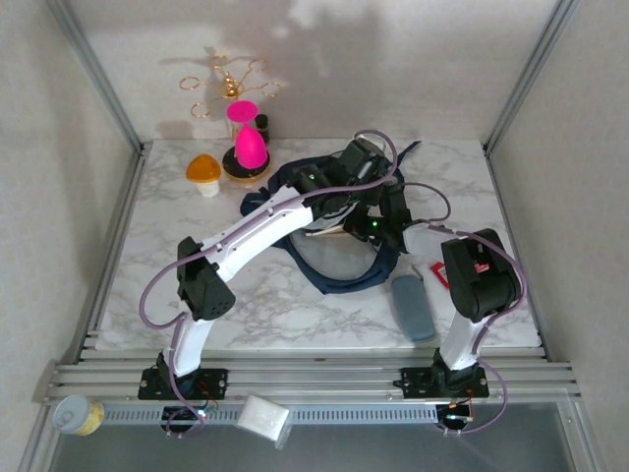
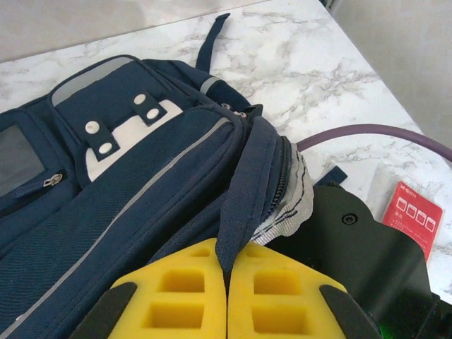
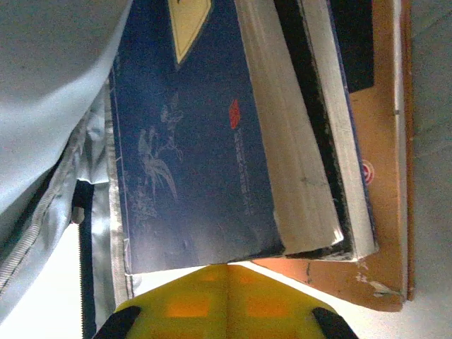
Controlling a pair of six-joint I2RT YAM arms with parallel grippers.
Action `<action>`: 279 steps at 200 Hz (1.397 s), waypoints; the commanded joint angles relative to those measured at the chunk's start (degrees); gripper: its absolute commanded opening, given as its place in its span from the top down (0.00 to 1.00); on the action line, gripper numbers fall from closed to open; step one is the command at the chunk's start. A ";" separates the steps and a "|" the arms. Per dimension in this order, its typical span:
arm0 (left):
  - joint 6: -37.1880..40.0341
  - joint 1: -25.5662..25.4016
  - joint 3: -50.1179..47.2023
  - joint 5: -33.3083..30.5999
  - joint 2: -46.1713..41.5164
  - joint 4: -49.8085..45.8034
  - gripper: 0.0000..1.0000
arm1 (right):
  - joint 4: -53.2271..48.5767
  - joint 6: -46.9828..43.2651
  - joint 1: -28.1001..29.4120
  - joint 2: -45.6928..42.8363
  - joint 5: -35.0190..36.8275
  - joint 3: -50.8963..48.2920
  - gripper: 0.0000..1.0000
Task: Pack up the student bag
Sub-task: Place the book in the student bag, then close the student bag at the center of the table, then rotate the student bag at the center of the table.
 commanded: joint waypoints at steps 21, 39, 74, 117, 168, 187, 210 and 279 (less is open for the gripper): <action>-1.19 0.06 -1.83 -1.87 -4.81 6.49 1.00 | -0.84 -3.37 -0.94 -12.64 1.58 -6.03 0.97; -1.57 -0.01 -2.48 -0.65 -4.57 6.75 1.00 | -6.90 -2.81 -2.68 -19.52 3.31 -9.32 0.92; -1.55 -0.92 -11.25 5.94 -6.21 9.00 1.00 | -21.20 -2.55 -6.60 -33.45 11.39 -12.46 0.86; -3.90 -2.43 -32.24 13.56 -16.57 17.94 0.66 | -33.79 -1.90 -9.28 -42.10 23.49 -12.23 0.81; -11.95 6.50 -59.78 3.97 -38.36 30.62 0.34 | -29.34 -3.10 -9.21 -37.38 17.17 -13.03 0.65; -16.48 14.00 -67.29 6.95 -40.05 32.82 0.30 | -26.95 -3.82 -8.55 -34.28 11.87 -13.11 0.55; -20.92 20.84 -72.76 13.22 -37.08 37.45 0.28 | -27.37 -3.88 -7.74 -32.09 12.29 -13.14 0.43; -22.61 27.41 -67.05 18.20 -18.03 45.66 0.29 | -16.99 -2.15 -8.22 -24.16 7.19 -15.19 0.47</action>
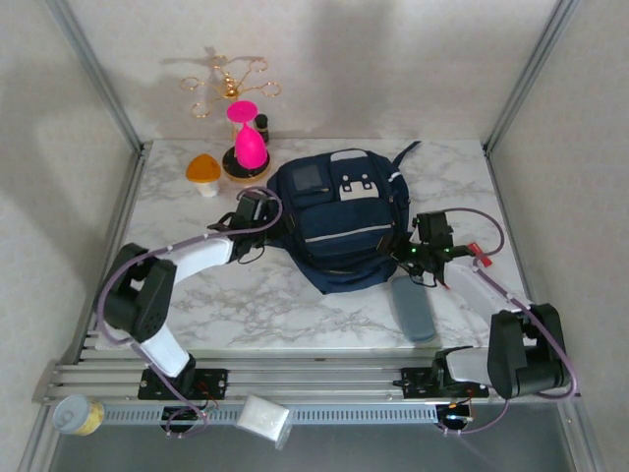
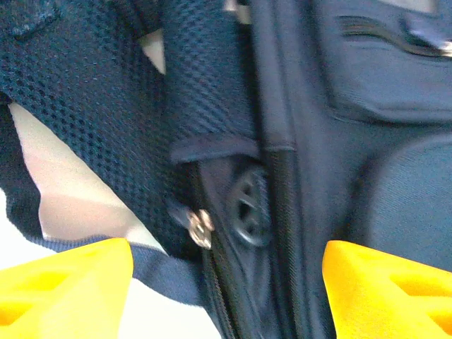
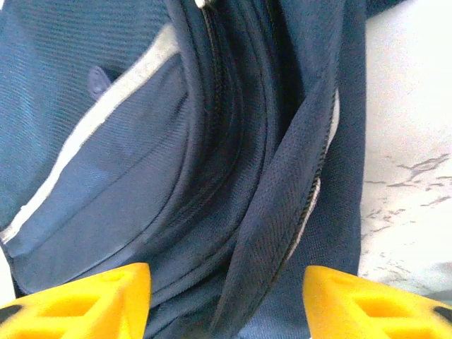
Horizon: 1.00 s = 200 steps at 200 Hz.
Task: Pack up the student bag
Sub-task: Rotate the student bag at the center of the table.
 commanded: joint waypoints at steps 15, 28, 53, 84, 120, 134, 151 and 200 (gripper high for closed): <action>-1.60 1.60 7.28 3.59 7.55 4.87 0.34 | 7.93 -0.40 -0.76 5.50 -2.57 0.90 0.53; -2.94 1.32 7.44 3.75 9.66 5.89 0.46 | 8.65 -1.02 -1.46 7.82 -2.55 2.75 0.57; -4.58 1.16 5.69 5.64 11.00 9.46 0.65 | 9.50 -2.37 -3.08 12.03 -1.51 6.56 0.62; -4.65 -1.65 3.89 6.96 8.78 9.97 0.79 | 9.52 -3.38 -6.21 18.04 -1.81 12.44 0.65; -6.56 -6.48 -0.98 3.59 3.61 9.91 0.89 | 7.74 -5.23 -9.00 22.49 -1.10 18.71 0.63; -7.14 -7.74 -3.34 2.43 1.05 9.28 0.91 | 7.50 -6.39 -9.11 24.51 -1.37 20.99 0.63; -9.21 -9.69 -7.08 -1.81 -3.34 7.49 0.93 | 7.39 -7.46 -9.09 27.70 -3.92 23.85 0.61; -17.12 -15.11 -15.45 -3.02 -10.98 12.55 0.87 | 4.85 -9.83 -7.37 35.51 -7.45 33.77 0.52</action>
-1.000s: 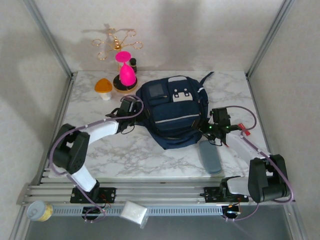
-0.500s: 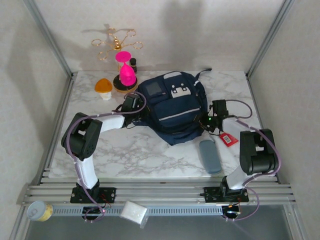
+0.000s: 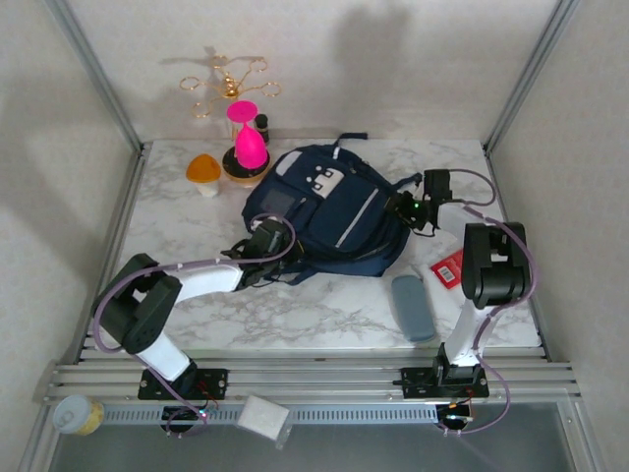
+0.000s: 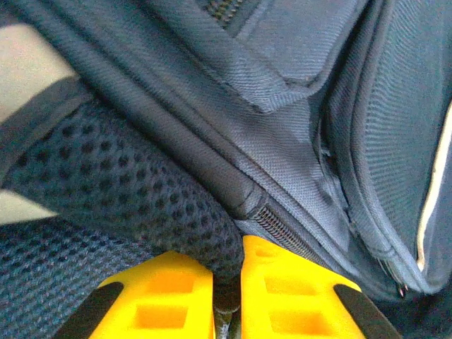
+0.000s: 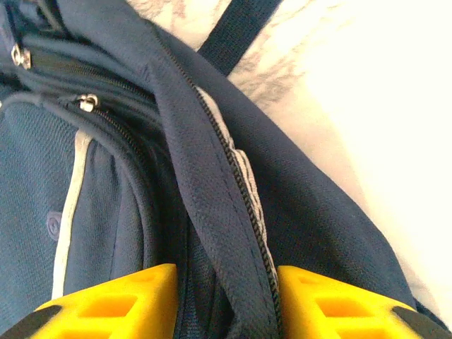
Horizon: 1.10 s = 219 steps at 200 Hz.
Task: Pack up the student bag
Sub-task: Rotate the student bag at the center of the table, then zip the student bag at the center of the table.
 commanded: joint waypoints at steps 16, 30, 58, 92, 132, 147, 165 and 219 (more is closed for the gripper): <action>-4.16 -2.58 -3.26 -1.80 -6.68 1.30 0.74 | -4.11 -3.49 0.58 2.82 -0.79 8.29 0.44; -4.10 -2.54 -3.23 -2.83 -8.30 -0.51 0.69 | -6.47 -4.06 0.09 -0.01 2.22 7.74 0.39; -4.08 -1.20 -5.89 -4.33 -13.15 -1.39 0.58 | -12.31 -5.53 1.05 -8.10 10.43 4.05 0.32; -3.27 2.02 -6.67 -0.98 -14.67 -2.85 0.50 | -18.05 -6.85 7.85 -17.84 15.65 -2.45 0.27; -6.63 2.84 -9.41 0.18 -16.22 -2.05 0.46 | -23.69 -2.12 28.86 -25.61 23.63 -7.74 0.27; -8.26 4.07 -11.10 1.48 -15.95 0.57 0.44 | -21.69 1.30 36.93 -25.65 25.19 -9.76 0.32; -9.31 5.15 -11.67 2.49 -14.60 1.79 0.44 | -15.86 3.84 44.62 -23.08 24.65 -11.28 0.33; -12.29 8.10 -12.59 4.45 -8.24 10.27 0.47 | 0.29 7.28 49.21 -12.66 22.39 -13.08 0.44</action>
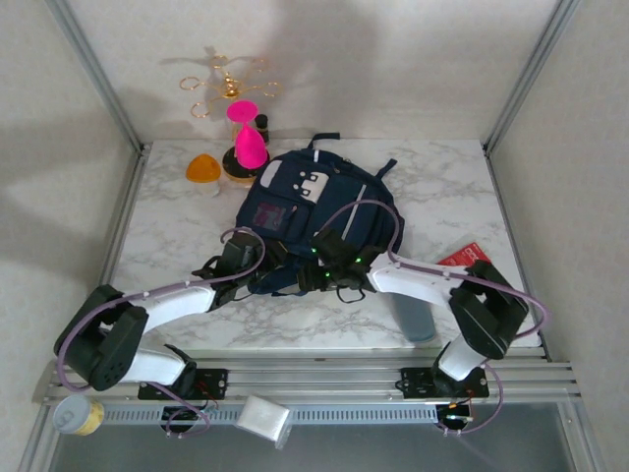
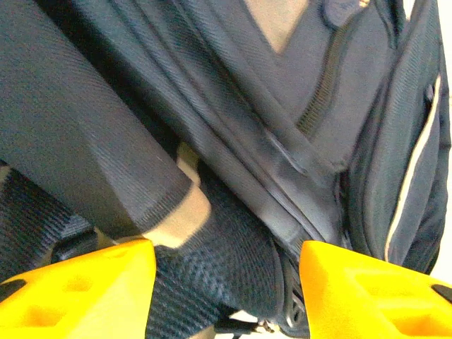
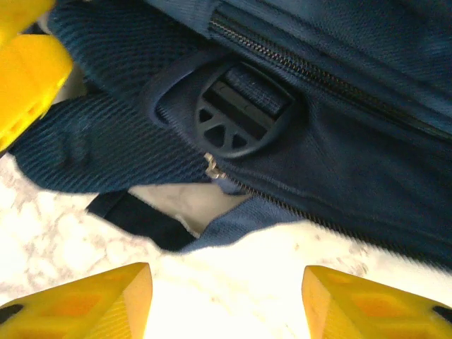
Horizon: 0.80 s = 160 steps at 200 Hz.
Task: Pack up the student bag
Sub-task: Zip the student bag at the center of the table.
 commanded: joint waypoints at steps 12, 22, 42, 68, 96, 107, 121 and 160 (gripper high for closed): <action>-1.92 1.46 1.44 2.04 5.27 5.50 0.49 | 9.58 1.91 0.83 3.95 2.63 -0.47 0.47; -2.23 1.46 2.08 1.66 6.20 5.35 0.51 | 10.63 1.31 0.94 4.54 3.86 -0.23 0.49; -3.13 1.54 2.14 0.89 7.54 6.64 0.59 | 12.47 1.74 0.93 5.31 8.28 -0.75 0.51; -3.27 1.71 3.12 1.81 9.82 6.43 0.72 | 14.64 -0.31 0.90 6.08 13.14 0.43 0.49; -4.48 1.72 3.33 2.39 9.88 7.71 0.87 | 18.35 -3.77 0.87 6.57 15.05 1.24 0.50; -5.25 1.67 3.53 3.09 9.97 8.38 0.93 | 16.53 -3.86 0.87 8.04 15.89 2.51 0.51; -5.87 1.72 3.63 3.62 9.70 9.00 0.98 | 15.47 -4.27 0.94 8.93 15.59 2.68 0.53; -6.22 1.72 3.83 3.22 9.04 8.77 1.00 | 17.12 -4.36 1.74 7.80 13.57 -1.84 0.57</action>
